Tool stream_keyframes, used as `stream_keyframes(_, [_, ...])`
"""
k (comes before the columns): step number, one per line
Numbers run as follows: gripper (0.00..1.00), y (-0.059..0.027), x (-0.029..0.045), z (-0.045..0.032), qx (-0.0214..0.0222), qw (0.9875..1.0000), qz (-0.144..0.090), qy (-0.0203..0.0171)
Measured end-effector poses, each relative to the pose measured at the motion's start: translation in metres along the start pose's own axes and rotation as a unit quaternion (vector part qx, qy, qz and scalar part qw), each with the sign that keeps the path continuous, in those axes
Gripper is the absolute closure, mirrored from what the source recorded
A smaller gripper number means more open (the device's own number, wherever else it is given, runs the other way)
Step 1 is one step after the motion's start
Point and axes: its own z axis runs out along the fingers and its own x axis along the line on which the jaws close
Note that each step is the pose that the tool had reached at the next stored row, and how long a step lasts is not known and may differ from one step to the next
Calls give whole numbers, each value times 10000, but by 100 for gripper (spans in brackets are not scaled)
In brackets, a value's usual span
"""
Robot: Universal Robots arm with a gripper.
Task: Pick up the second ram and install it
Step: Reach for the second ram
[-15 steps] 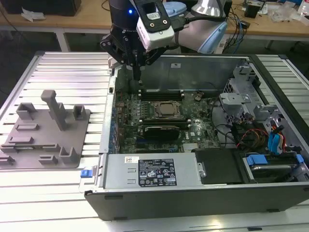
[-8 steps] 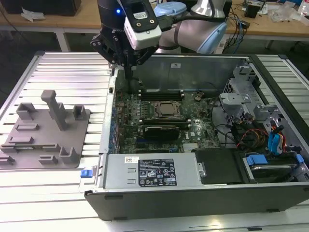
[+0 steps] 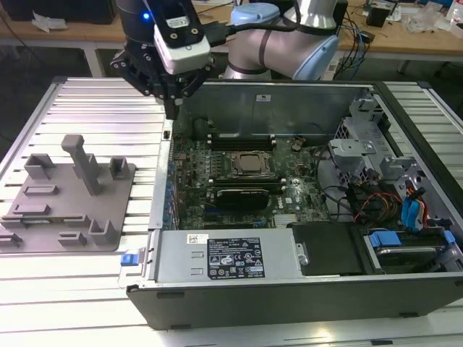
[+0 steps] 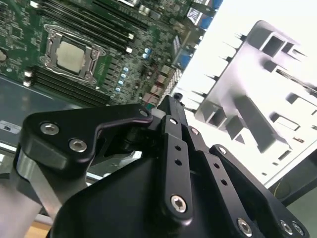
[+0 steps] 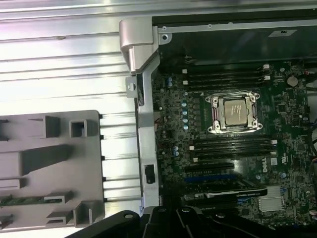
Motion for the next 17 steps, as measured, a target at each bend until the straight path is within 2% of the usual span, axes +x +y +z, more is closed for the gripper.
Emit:
stream_keyframes(1, [92,-2,33,0,-1,10000,1,0])
stream_keyframes(3, [92,-10,155,-4,0,10000,0,0])
stream_keyframes(4, [92,-16,262,-7,0,10000,1,0])
stream_keyframes(6, [92,-19,317,-8,0,10000,0,0])
stream_keyframes(9, [92,-29,519,-14,0,10000,0,0])
stream_keyframes(13, [92,-37,702,-18,0,10000,0,-1])
stream_keyframes(15, [92,-44,819,-20,0,10000,1,-1])
stream_keyframes(17, [92,-48,867,-20,0,10000,0,-1])
